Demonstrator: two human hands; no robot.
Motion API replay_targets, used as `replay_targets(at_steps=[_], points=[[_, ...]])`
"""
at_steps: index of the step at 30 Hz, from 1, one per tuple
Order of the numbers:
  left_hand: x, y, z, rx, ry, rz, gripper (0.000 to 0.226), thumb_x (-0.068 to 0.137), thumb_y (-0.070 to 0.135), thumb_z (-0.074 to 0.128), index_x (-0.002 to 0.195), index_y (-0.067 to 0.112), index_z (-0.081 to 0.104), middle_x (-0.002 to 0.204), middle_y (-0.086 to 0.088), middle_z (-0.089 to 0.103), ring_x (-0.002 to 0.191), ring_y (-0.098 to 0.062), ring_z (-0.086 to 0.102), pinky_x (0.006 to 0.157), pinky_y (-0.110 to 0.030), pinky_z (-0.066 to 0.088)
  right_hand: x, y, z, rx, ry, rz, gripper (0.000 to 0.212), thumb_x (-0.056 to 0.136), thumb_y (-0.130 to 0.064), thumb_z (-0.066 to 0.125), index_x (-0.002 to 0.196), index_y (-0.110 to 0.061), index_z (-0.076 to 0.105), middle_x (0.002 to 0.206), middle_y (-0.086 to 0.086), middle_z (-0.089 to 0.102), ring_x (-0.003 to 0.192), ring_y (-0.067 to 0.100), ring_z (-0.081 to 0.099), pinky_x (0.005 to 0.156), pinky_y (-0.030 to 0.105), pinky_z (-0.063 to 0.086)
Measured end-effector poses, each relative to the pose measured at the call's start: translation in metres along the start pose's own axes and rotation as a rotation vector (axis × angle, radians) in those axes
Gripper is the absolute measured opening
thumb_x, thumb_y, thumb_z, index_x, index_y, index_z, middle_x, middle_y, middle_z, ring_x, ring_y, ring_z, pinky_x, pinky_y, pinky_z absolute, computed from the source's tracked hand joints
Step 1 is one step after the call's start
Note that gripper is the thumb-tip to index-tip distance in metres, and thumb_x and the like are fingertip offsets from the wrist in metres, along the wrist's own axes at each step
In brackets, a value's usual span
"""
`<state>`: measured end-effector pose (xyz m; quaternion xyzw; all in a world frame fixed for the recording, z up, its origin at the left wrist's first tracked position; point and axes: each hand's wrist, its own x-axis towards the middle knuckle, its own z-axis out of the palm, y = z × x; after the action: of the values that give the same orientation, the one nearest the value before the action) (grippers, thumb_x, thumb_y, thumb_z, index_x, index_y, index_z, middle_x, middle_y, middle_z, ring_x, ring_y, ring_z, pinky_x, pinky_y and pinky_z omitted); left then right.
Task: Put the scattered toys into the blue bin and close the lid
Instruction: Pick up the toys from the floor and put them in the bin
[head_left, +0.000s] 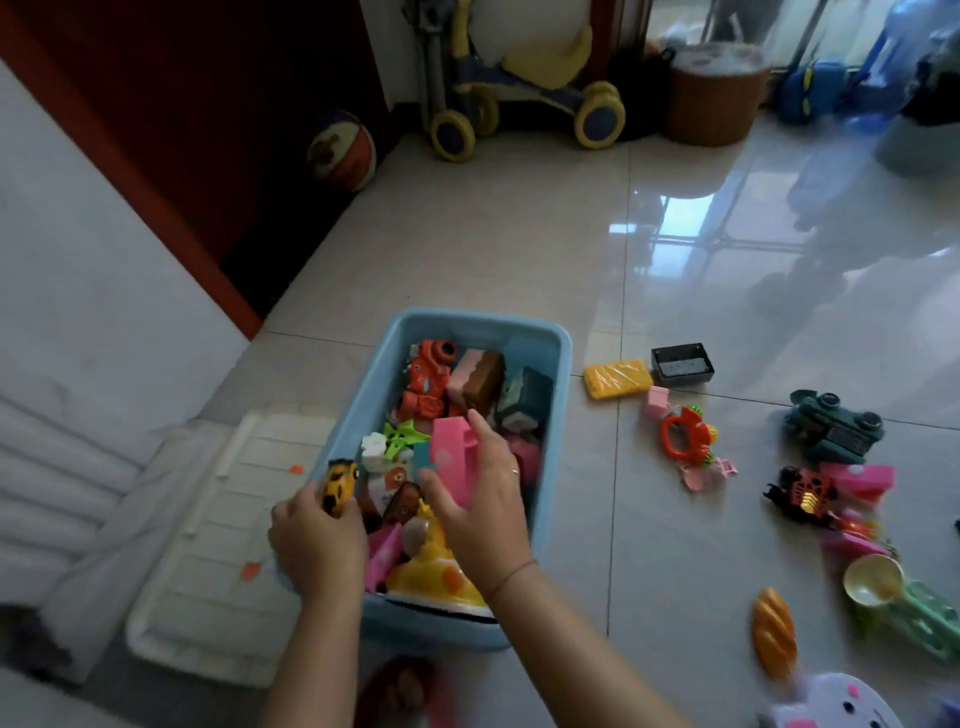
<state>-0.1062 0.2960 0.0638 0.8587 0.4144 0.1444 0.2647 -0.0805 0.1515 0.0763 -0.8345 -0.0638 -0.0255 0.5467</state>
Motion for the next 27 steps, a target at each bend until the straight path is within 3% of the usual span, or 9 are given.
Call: replay_targets(at_steps=[2, 4, 8, 11, 14, 18, 23, 27], points=[[-0.006, -0.002, 0.002, 0.013, -0.015, -0.016, 0.043, 0.081, 0.017, 0.066, 0.120, 0.000, 0.058, 0.118, -0.030, 0.054, 0.108, -0.044, 0.049, 0.093, -0.047, 0.038, -0.002, 0.004, 0.008, -0.099, -0.048, -0.031, 0.079, 0.080, -0.061, 0.046, 0.146, -0.027, 0.020, 0.147, -0.005, 0.033, 0.138, 0.013, 0.026, 0.118, 0.039, 0.012], [-0.013, 0.008, 0.008, -0.068, -0.020, 0.021, 0.042, 0.084, 0.017, 0.063, 0.122, -0.001, 0.056, 0.122, -0.028, 0.052, 0.112, -0.043, 0.048, 0.097, -0.046, 0.036, -0.001, 0.011, -0.002, -0.155, -0.002, -0.018, 0.079, 0.080, -0.064, 0.039, 0.147, -0.025, 0.021, 0.150, -0.004, 0.031, 0.141, 0.012, 0.021, 0.119, 0.037, 0.005], [-0.028, 0.051, 0.026, -0.214, -0.028, 0.167, 0.033, 0.088, 0.015, 0.058, 0.118, 0.001, 0.059, 0.120, -0.023, 0.054, 0.112, -0.039, 0.048, 0.095, -0.042, 0.035, 0.005, 0.054, -0.057, -0.184, 0.216, 0.072, 0.073, 0.083, -0.058, 0.039, 0.142, -0.016, 0.033, 0.143, 0.004, 0.041, 0.134, 0.019, 0.035, 0.115, 0.040, 0.024], [-0.049, 0.089, 0.055, -0.268, -0.115, 0.331, 0.034, 0.091, 0.020, 0.056, 0.120, 0.003, 0.057, 0.123, -0.018, 0.053, 0.116, -0.033, 0.048, 0.097, -0.039, 0.036, 0.010, 0.114, -0.105, -0.267, 0.326, 0.208, 0.065, 0.087, -0.044, 0.054, 0.140, -0.010, 0.036, 0.141, 0.011, 0.042, 0.133, 0.025, 0.036, 0.112, 0.036, 0.026], [-0.072, 0.116, 0.095, -0.220, -0.292, 0.497, 0.056, 0.090, 0.043, 0.041, 0.132, 0.006, 0.049, 0.134, -0.015, 0.050, 0.125, -0.029, 0.044, 0.104, -0.038, 0.034, 0.017, 0.172, -0.147, -0.329, 0.350, 0.390, 0.068, 0.086, -0.036, 0.062, 0.141, -0.009, 0.033, 0.144, 0.016, 0.039, 0.135, 0.030, 0.032, 0.112, 0.040, 0.024], [-0.098, 0.143, 0.136, -0.073, -0.338, 0.708, 0.079, 0.085, 0.060, 0.021, 0.145, 0.009, 0.027, 0.152, -0.010, 0.029, 0.141, -0.025, 0.022, 0.114, -0.038, 0.017, 0.034, 0.224, -0.183, -0.352, 0.352, 0.491, 0.075, 0.081, -0.036, 0.069, 0.140, -0.005, 0.034, 0.141, 0.019, 0.041, 0.132, 0.033, 0.035, 0.109, 0.040, 0.026], [-0.132, 0.188, 0.199, -0.085, -0.518, 0.940, 0.066, 0.090, 0.053, 0.029, 0.146, 0.019, 0.026, 0.153, -0.004, 0.028, 0.142, -0.021, 0.020, 0.114, -0.033, 0.012, 0.061, 0.269, -0.206, -0.362, 0.317, 0.558, 0.089, 0.074, -0.042, 0.073, 0.144, -0.012, 0.027, 0.144, 0.016, 0.036, 0.133, 0.030, 0.033, 0.109, 0.038, 0.027], [-0.132, 0.199, 0.287, 0.173, -0.747, 0.991, 0.058, 0.094, 0.037, 0.047, 0.146, 0.023, 0.027, 0.153, 0.000, 0.025, 0.141, -0.020, 0.020, 0.114, -0.034, 0.015, 0.075, 0.301, -0.206, -0.418, 0.192, 0.519, 0.096, 0.071, -0.043, 0.076, 0.146, -0.014, 0.024, 0.146, 0.013, 0.035, 0.134, 0.027, 0.033, 0.111, 0.037, 0.026]])
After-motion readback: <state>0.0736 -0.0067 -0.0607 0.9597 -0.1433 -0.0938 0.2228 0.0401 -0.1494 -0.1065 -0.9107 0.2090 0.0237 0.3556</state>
